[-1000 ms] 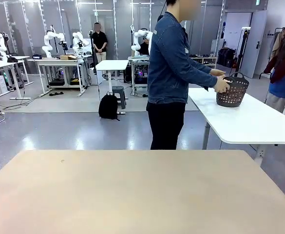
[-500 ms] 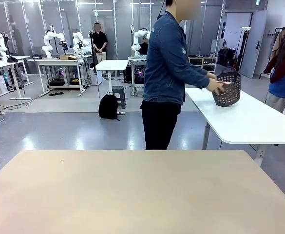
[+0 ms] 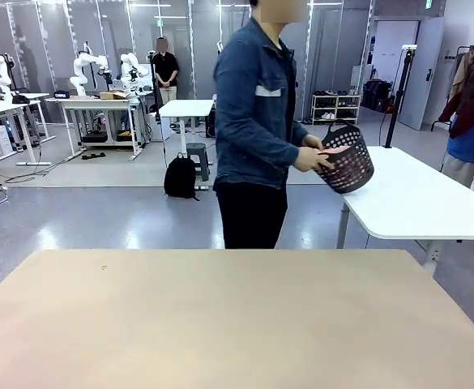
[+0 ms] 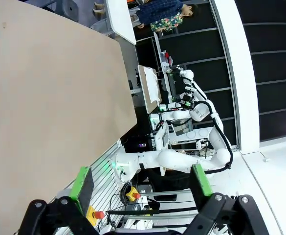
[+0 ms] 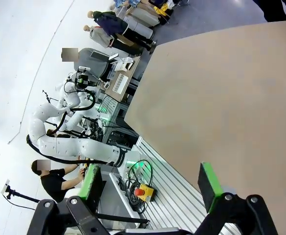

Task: Fold the towel.
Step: Grab the top end of the 100 cm Hotel Towel extended by the human.

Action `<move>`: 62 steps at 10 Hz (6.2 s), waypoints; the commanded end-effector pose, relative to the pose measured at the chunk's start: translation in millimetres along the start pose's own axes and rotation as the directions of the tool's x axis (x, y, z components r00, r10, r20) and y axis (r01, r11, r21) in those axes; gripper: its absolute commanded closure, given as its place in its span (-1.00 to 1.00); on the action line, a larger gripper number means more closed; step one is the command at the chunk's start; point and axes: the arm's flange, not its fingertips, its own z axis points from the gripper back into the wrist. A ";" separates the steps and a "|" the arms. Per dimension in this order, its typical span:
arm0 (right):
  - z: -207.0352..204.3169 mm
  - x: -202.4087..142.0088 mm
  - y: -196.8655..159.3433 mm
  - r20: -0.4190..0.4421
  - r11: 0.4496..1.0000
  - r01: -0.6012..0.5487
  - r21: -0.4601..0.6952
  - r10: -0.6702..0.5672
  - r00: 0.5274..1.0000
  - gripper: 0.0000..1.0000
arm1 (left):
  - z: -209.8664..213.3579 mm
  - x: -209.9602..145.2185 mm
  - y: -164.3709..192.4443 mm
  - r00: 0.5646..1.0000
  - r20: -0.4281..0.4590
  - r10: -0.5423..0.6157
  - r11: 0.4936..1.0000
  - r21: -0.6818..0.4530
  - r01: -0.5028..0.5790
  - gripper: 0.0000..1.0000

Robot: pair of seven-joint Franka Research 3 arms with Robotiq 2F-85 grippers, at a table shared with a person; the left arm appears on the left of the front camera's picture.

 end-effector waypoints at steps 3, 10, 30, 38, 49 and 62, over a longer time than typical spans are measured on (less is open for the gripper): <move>0.8 0.9 -0.2 0.001 1.000 -0.021 0.010 0.021 1.000 -1.00 | 0.6 -2.1 0.5 1.000 -0.010 -0.014 1.000 -0.012 0.014 -1.00; 0.8 0.9 -0.2 0.001 1.000 -0.021 0.010 0.021 1.000 -1.00 | 0.6 -2.1 0.5 1.000 -0.010 -0.014 1.000 -0.012 0.014 -1.00; 0.8 0.9 -0.2 0.001 1.000 -0.021 0.010 0.021 1.000 -1.00 | 0.6 -2.1 0.5 1.000 -0.010 -0.014 1.000 -0.012 0.014 -1.00; 0.8 0.9 -0.2 0.001 1.000 -0.021 0.010 0.021 1.000 -1.00 | 0.6 -2.1 0.5 1.000 -0.010 -0.014 1.000 -0.012 0.014 -1.00; 0.8 0.9 -0.2 0.001 1.000 -0.021 0.010 0.021 1.000 -1.00 | 0.6 -2.1 0.5 1.000 -0.010 -0.014 1.000 -0.012 0.014 -1.00; 0.8 0.9 -0.2 0.001 1.000 -0.021 0.010 0.021 1.000 -1.00 | 0.6 -2.1 0.5 1.000 -0.010 -0.014 1.000 -0.012 0.014 -1.00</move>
